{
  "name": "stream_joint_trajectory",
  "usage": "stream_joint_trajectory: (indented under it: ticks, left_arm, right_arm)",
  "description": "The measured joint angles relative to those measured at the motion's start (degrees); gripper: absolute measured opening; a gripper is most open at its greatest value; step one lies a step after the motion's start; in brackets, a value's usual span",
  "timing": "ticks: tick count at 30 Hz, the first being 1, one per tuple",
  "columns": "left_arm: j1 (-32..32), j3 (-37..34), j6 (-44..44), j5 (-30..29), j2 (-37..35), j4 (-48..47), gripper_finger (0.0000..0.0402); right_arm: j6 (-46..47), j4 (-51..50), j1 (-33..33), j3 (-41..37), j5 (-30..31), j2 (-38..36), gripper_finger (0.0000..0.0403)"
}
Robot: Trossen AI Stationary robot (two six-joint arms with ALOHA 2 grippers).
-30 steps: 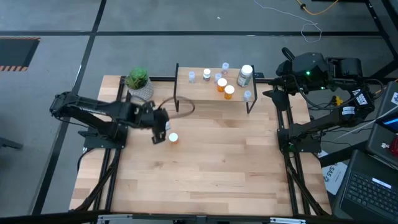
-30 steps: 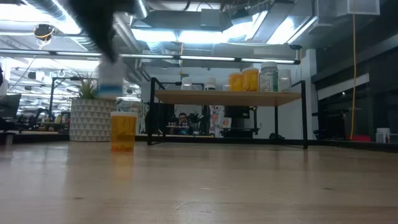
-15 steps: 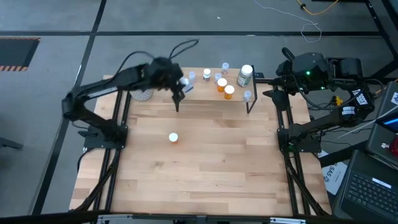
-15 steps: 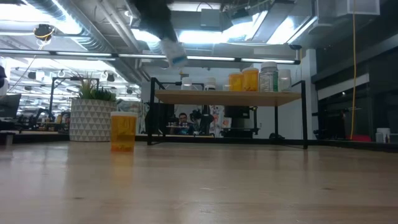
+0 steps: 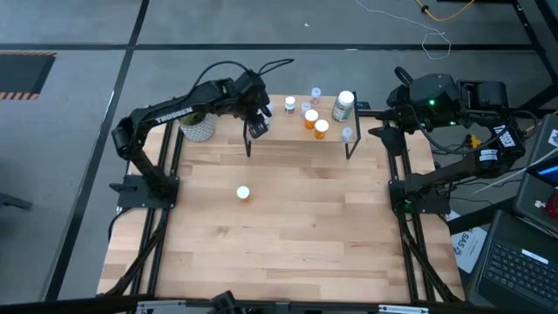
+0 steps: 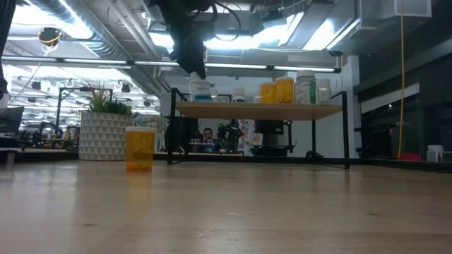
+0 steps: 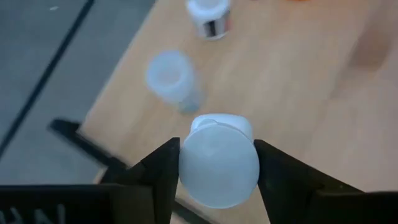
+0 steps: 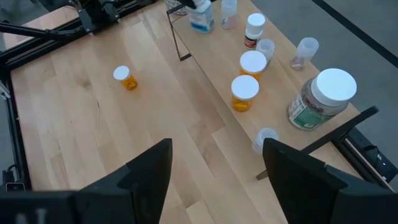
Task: Pick and place medicine bottles onto shelf by color
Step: Put the white and blue pill bottle on the shelf, then put the orange pill bottle on the shelf
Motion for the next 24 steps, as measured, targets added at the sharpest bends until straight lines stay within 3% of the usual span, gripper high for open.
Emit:
stream_joint_trajectory:
  ticks: [3,10,15,20,24]
  left_arm:
    - [-0.6,0.0,0.2,-3.3,0.0,-0.1,0.0198]
    - [-1.0,0.0,-1.1,-3.2,-1.4,0.2,0.0252]
    - [-1.2,0.2,-1.2,-3.7,-1.4,2.4,0.0267]
    - [-4.4,6.4,-1.2,-0.1,-2.7,2.4,0.0269]
    - [-9.8,12.9,-1.4,8.2,-3.6,-4.9,0.0269]
  right_arm:
    - [0.0,0.0,0.0,0.0,-0.3,0.0,0.0251]
    - [-0.1,0.0,0.0,0.0,-0.3,0.0,0.0251]
    - [0.0,0.0,0.0,0.0,-0.4,0.0,0.0251]
    - [0.0,0.0,0.0,0.0,-0.4,0.0,0.0251]
    - [0.1,0.0,0.0,0.0,-0.3,0.0,0.0251]
